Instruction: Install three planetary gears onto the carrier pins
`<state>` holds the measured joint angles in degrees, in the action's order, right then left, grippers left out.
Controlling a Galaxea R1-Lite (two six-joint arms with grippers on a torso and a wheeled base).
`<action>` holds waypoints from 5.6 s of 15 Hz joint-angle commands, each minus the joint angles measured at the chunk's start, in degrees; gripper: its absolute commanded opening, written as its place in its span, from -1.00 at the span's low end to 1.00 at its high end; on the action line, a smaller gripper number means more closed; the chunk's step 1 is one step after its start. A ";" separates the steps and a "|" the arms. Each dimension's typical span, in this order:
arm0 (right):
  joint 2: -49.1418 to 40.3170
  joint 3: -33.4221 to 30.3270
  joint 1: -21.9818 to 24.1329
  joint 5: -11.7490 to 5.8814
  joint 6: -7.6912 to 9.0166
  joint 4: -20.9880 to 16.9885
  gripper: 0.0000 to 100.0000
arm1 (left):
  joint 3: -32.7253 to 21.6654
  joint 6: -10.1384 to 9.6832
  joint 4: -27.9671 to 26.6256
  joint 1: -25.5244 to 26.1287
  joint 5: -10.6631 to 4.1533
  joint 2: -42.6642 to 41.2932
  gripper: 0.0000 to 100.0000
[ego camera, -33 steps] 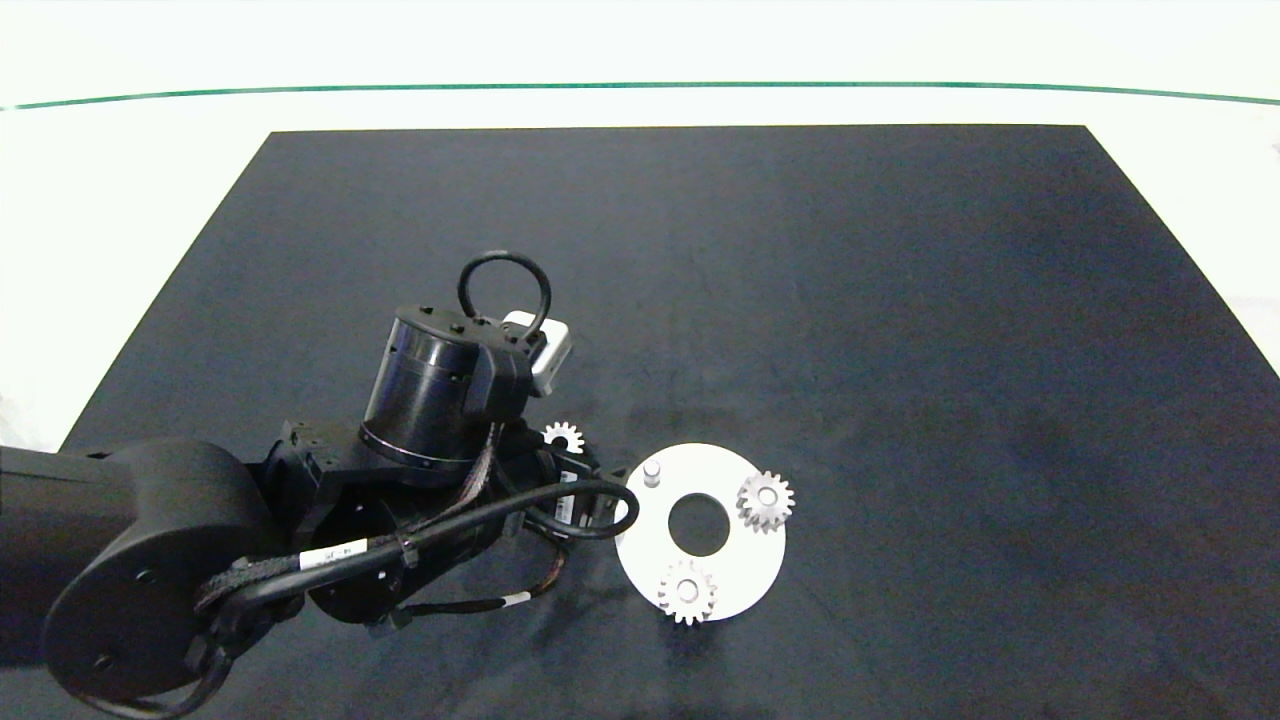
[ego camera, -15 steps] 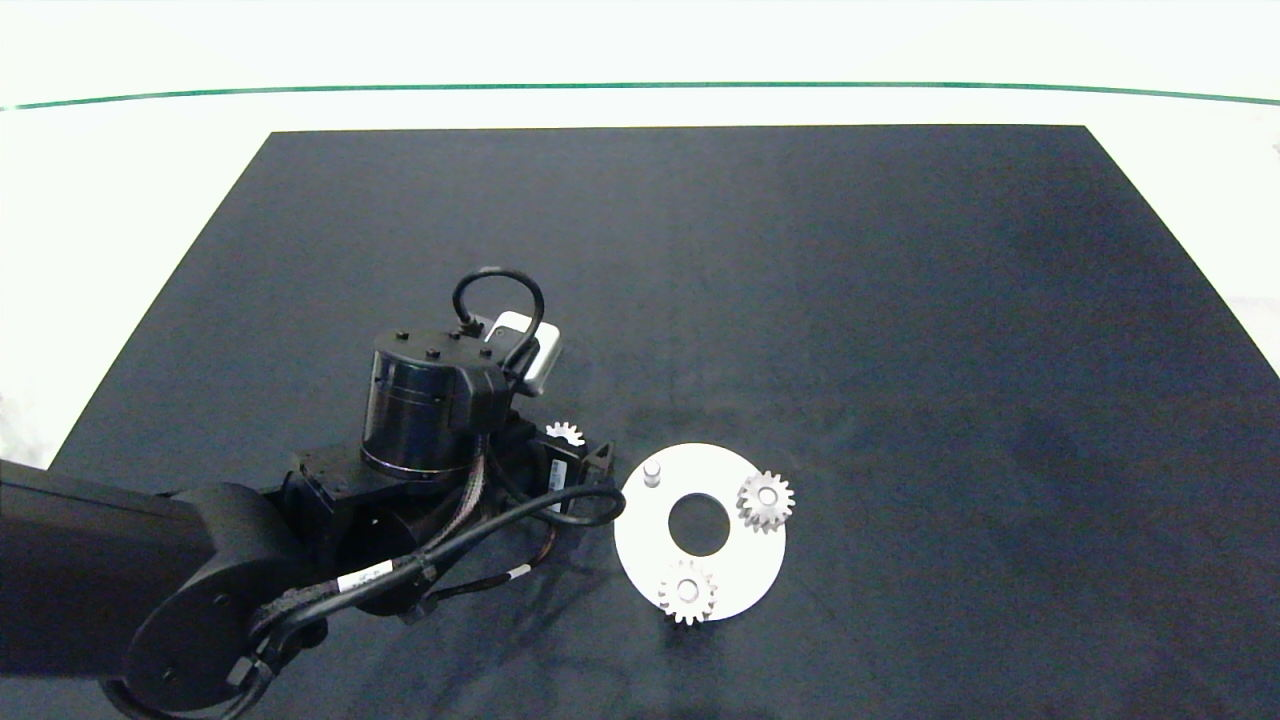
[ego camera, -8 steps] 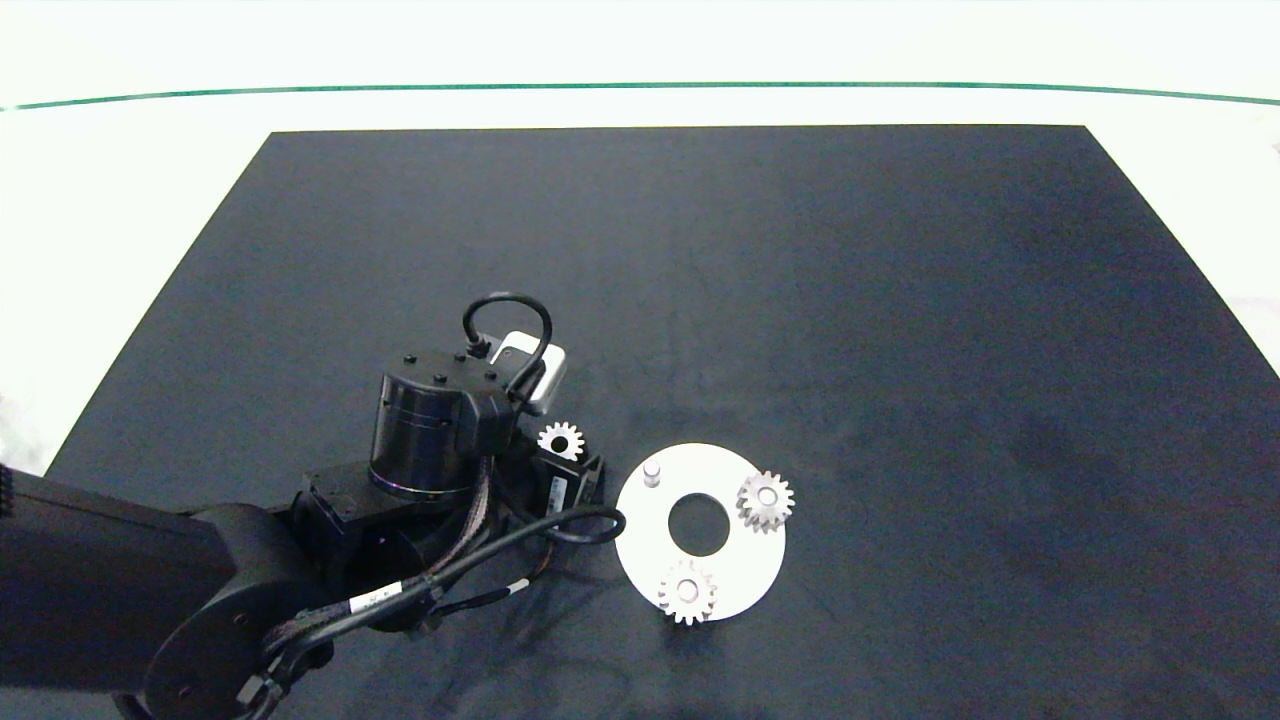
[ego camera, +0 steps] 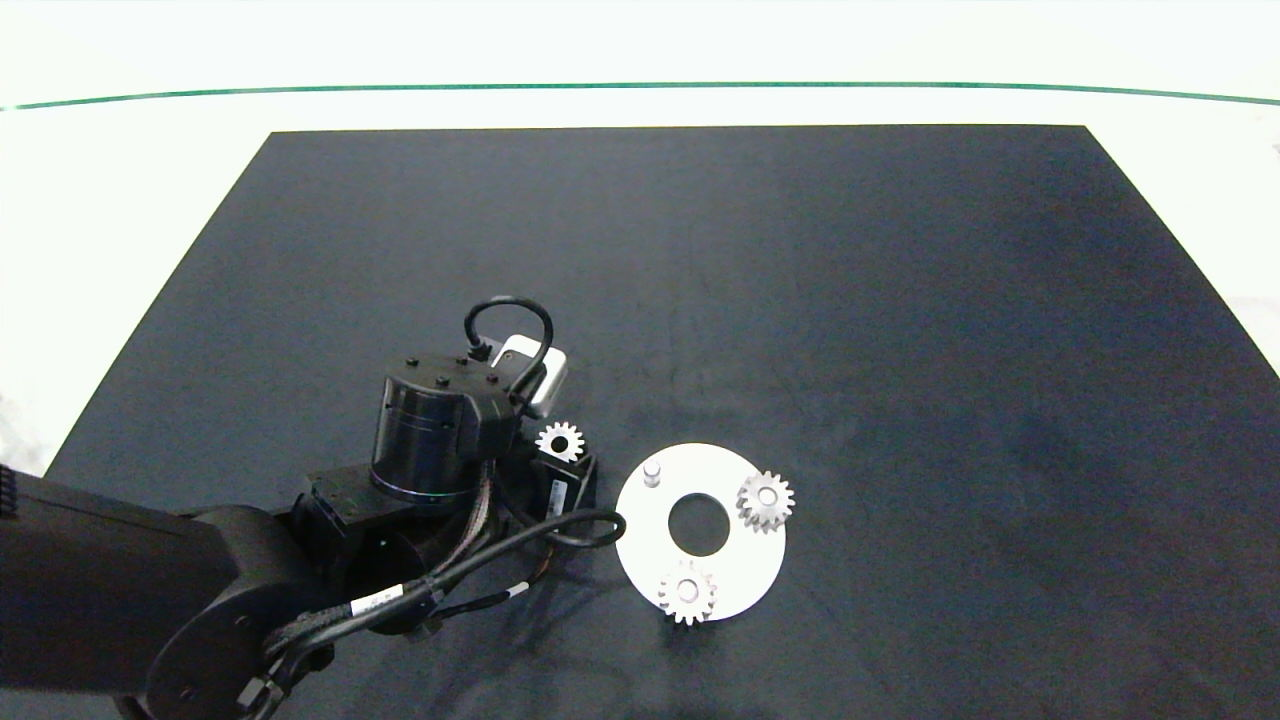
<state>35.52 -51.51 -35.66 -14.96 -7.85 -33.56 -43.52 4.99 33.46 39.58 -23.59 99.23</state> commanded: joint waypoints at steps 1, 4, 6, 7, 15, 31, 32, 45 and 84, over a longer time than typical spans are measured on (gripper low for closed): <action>-0.02 0.00 -0.03 -0.07 -0.24 -0.19 1.00 | 0.01 0.02 0.20 0.14 -0.14 0.08 0.25; -0.28 0.00 -0.03 -0.16 -0.24 -0.19 1.00 | 0.19 0.02 0.11 0.32 -0.14 0.17 0.13; -0.28 0.00 -0.03 -0.16 -0.24 -0.19 1.00 | 0.10 0.02 0.11 0.32 -0.14 0.17 0.07; -0.28 0.00 -0.03 -0.07 -0.24 -0.19 1.00 | 0.19 0.02 0.11 0.32 -0.14 0.17 0.01; -0.28 0.00 -0.03 -0.16 -0.24 -0.19 1.00 | 0.72 -0.06 0.02 0.41 -0.14 0.17 -0.29; -0.37 0.27 -0.03 -0.07 -0.32 -0.19 1.00 | -7.63 -0.15 -18.61 13.85 -0.23 -13.54 -0.56; -0.46 0.27 -0.03 -0.07 -0.41 -0.19 1.00 | -7.98 -0.50 -18.61 14.82 -0.23 -13.01 -0.56; -0.81 0.70 -0.03 -0.16 -1.29 -0.19 1.00 | -12.47 -2.70 -16.76 15.79 -0.41 -1.06 -0.56; -1.95 1.67 -0.11 -0.16 -1.38 -0.19 1.00 | -7.54 1.78 -6.48 12.54 -2.25 1.84 1.00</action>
<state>33.68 -49.81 -35.77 -14.93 -9.18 -33.56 -51.07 6.75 26.82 52.20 -25.66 101.38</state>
